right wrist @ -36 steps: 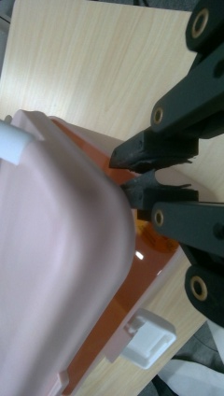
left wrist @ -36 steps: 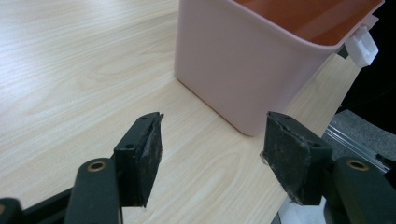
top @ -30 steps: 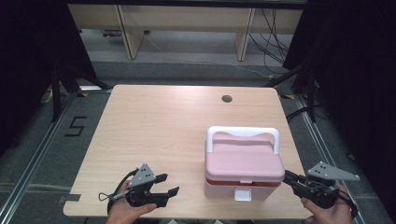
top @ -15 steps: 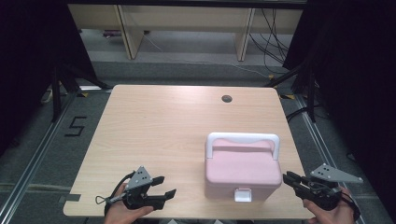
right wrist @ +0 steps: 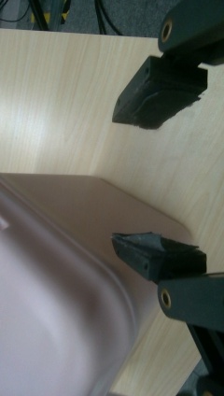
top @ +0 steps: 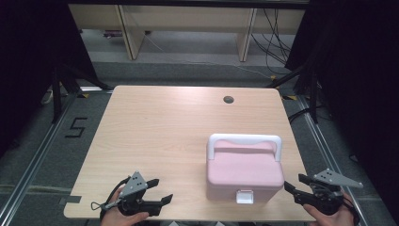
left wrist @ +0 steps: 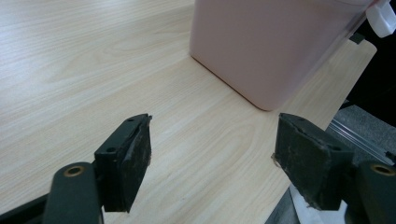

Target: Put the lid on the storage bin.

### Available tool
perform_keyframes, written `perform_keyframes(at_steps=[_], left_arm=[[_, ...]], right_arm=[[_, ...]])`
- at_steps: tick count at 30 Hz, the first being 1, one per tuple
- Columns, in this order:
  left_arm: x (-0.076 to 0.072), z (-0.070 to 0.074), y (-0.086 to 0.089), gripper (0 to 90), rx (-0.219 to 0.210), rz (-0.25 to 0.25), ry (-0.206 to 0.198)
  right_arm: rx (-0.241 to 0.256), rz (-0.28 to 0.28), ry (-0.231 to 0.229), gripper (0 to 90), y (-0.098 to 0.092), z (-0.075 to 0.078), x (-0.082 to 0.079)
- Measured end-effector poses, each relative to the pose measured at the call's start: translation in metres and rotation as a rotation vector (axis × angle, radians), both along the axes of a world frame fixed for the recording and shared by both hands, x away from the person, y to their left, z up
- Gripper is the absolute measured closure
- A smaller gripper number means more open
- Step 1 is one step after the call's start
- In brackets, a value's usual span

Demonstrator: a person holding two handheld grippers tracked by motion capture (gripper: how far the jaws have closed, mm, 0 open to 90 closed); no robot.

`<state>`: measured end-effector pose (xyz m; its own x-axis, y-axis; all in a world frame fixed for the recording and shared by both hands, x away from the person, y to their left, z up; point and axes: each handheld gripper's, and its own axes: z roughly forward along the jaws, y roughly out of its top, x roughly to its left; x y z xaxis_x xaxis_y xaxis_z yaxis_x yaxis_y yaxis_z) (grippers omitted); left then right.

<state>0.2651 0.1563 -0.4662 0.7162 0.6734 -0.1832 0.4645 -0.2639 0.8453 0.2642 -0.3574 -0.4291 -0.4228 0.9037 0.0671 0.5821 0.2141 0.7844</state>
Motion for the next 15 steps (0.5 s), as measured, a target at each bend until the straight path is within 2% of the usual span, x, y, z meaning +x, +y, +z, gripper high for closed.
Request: perform_keyframes(at_steps=[1,2,3,4,5,6,7,8,9,12,15], left_arm=[[-0.001,0.0,0.001,25.3,0.009,0.003,-0.005],[-0.002,0.0,0.001,24.9,0.007,0.008,-0.005],[-0.002,-0.001,0.001,24.6,0.003,0.0,-0.01],[-0.004,-0.002,0.002,24.4,0.017,-0.002,-0.016],[-0.005,-0.003,0.002,23.6,0.012,0.001,-0.017],[-0.006,-0.003,0.003,23.2,0.027,-0.005,-0.023],[-0.007,-0.004,0.003,23.1,0.03,-0.004,-0.027],[-0.009,-0.004,0.003,23.1,0.034,-0.001,-0.028],[-0.01,-0.004,0.004,23.0,0.037,-0.008,-0.031],[-0.013,-0.005,0.005,22.3,0.03,-0.011,-0.036],[-0.018,-0.005,0.007,21.7,0.031,-0.016,-0.036]], right_arm=[[0.018,-0.012,0.032,32.2,0.002,-0.002,-0.001],[-0.001,0.0,0.014,31.7,0.0,-0.004,0.0],[0.004,-0.006,0.02,31.2,0.001,-0.006,-0.001],[0.017,-0.014,0.032,30.9,0.002,-0.008,-0.001],[-0.001,-0.008,0.02,30.5,0.002,-0.011,-0.001],[0.022,-0.019,0.042,30.3,0.004,-0.013,-0.002],[-0.001,-0.007,0.03,29.8,0.002,-0.015,-0.001],[0.014,-0.015,0.051,29.6,0.004,-0.017,-0.003],[-0.01,-0.002,0.034,29.4,0.002,-0.019,-0.001],[0.011,-0.014,0.057,29.4,0.002,-0.025,-0.003],[-0.01,-0.002,0.055,29.3,0.0,-0.03,-0.004]])
